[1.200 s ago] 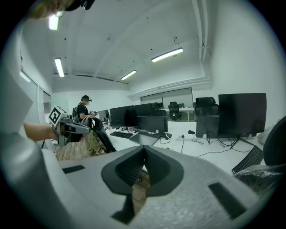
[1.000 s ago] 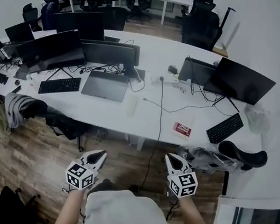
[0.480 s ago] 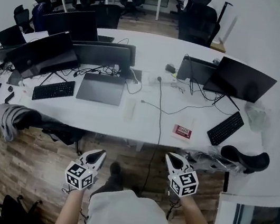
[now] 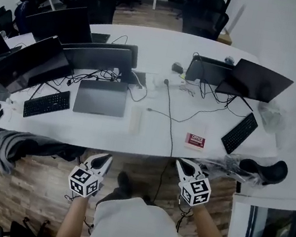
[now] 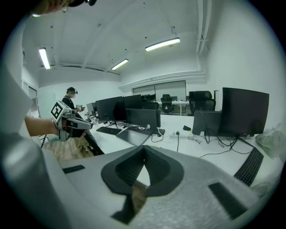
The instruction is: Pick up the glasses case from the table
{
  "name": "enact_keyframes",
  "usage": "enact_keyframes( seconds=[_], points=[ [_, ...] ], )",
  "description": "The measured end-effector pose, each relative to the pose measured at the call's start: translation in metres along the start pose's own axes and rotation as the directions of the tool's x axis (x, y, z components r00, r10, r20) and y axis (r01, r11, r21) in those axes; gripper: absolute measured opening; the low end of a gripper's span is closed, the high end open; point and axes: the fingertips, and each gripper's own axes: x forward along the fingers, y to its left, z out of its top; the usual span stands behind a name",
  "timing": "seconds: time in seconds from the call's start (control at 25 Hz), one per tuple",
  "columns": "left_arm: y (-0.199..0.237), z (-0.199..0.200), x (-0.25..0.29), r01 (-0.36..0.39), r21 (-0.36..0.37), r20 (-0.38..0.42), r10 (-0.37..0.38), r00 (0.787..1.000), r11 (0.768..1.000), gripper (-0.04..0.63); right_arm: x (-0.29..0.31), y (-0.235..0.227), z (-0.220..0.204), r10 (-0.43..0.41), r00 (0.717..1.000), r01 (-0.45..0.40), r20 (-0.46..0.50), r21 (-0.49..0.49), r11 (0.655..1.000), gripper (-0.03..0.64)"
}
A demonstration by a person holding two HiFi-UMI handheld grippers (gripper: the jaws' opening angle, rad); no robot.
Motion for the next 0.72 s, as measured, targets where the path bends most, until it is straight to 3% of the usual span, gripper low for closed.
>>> enact_keyframes(
  seconds=[0.44,0.72],
  points=[
    [0.078,0.019,0.028,0.091,0.007,-0.044,-0.091,0.995,0.996,0.009,0.062,0.017,0.024,-0.072,0.996,0.073,-0.048,0.010,0.997,0.000],
    [0.102,0.021,0.057,0.112,-0.040,-0.066,-0.114,0.991,0.993,0.009,0.086,0.011,0.022,-0.088,0.992,0.092,-0.094,0.037,0.995,0.000]
  ],
)
